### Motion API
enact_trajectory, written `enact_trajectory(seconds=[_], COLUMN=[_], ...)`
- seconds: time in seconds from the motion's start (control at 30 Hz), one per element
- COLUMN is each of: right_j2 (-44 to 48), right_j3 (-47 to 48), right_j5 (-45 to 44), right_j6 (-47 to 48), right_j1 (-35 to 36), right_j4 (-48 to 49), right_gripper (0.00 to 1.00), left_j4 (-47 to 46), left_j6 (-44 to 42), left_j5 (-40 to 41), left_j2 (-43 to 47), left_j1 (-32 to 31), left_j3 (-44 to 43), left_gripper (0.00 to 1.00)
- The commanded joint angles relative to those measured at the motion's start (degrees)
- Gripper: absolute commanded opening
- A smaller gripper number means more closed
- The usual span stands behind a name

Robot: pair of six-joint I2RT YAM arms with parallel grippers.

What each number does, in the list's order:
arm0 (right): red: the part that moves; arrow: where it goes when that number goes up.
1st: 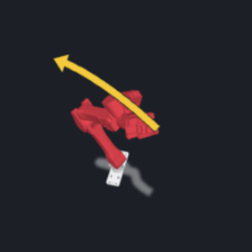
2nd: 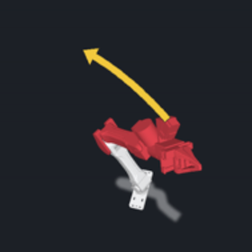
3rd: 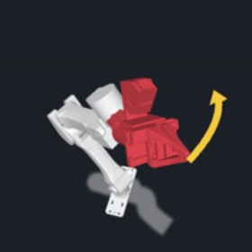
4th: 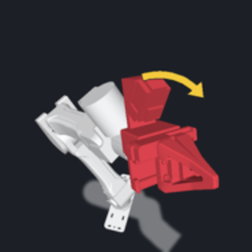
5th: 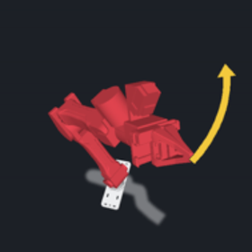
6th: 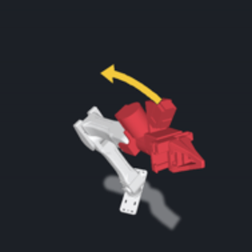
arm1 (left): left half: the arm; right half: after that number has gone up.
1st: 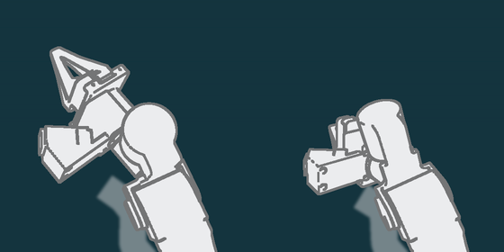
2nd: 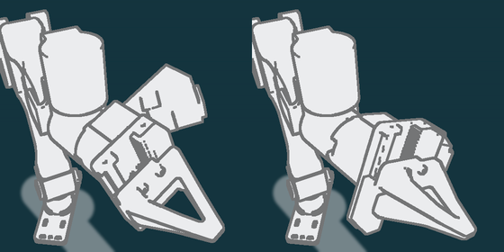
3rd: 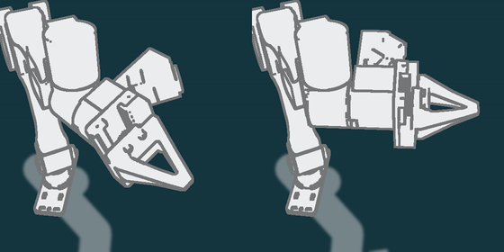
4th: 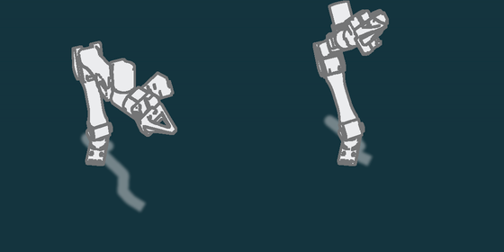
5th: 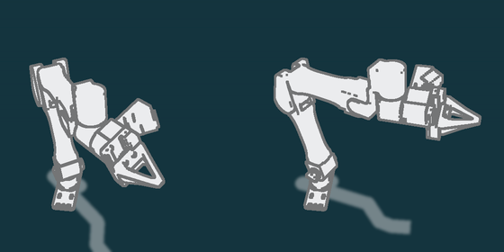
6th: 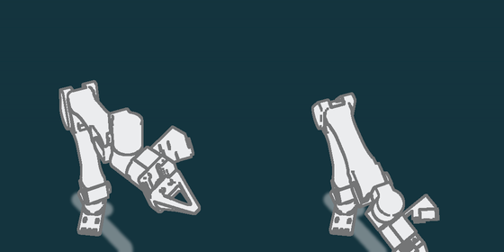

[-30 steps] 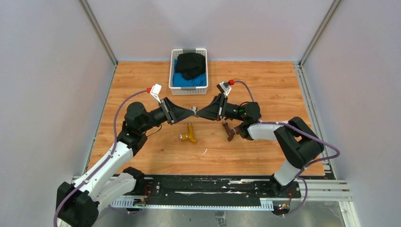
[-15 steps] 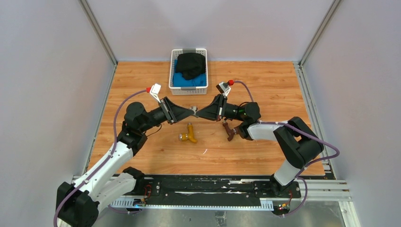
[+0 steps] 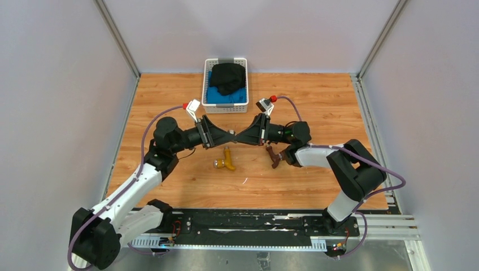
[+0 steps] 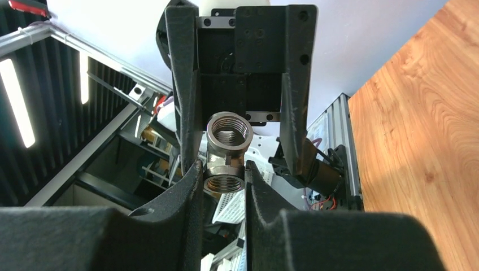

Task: Install the water faucets
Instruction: Pick up the adaptor at the center of the board.

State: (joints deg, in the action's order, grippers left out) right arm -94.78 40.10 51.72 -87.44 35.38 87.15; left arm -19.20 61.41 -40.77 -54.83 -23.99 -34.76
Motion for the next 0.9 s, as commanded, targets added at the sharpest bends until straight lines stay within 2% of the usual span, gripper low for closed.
enact_trajectory(seconds=[0.0, 0.17, 0.27, 0.37, 0.43, 0.6, 0.67, 0.77, 0.87], right_j2=[0.5, 3.0, 5.7, 8.2, 9.9, 13.0, 13.1, 13.0, 13.6], right_j3=[1.9, 2.3, 2.7, 3.8, 4.7, 6.8, 7.1, 6.7, 6.4], right_j5=[4.6, 9.9, 11.8, 13.2, 13.8, 13.6, 13.8, 14.0, 14.1], right_j6=[0.8, 5.2, 10.7, 18.2, 22.4, 29.3, 29.7, 28.5, 28.0], right_j1=[-0.9, -2.7, -3.5, -3.9, -3.9, -3.9, -4.0, -3.9, -3.9], right_j4=[1.3, -6.1, -13.9, -23.8, -29.1, -37.7, -38.5, -36.8, -36.3], right_gripper=[0.00, 0.00, 0.00, 0.00, 0.00, 0.00, 0.00, 0.00, 0.00], left_j4=[9.6, 22.3, 30.8, 33.2, 33.1, 30.9, 24.8, 11.0, 9.1], left_j6=[-5.1, -13.4, -20.1, -23.7, -24.2, -21.5, -16.7, -8.0, -7.0], left_j5=[-5.5, -5.3, -1.1, -0.5, -1.3, -7.3, -8.9, -9.8, -9.9], left_j2=[-0.7, 0.3, 1.5, 3.3, 4.0, 1.3, 1.3, 2.0, 1.5], left_j1=[1.0, 1.4, 1.4, 1.4, 1.4, 1.4, 1.4, 1.4, 1.4], left_j3=[-4.7, -10.0, -13.4, -14.3, -14.1, -12.9, -10.4, -5.5, -4.7], left_gripper=[0.70, 0.77, 0.81, 0.83, 0.88, 0.89, 0.88, 0.86, 0.84])
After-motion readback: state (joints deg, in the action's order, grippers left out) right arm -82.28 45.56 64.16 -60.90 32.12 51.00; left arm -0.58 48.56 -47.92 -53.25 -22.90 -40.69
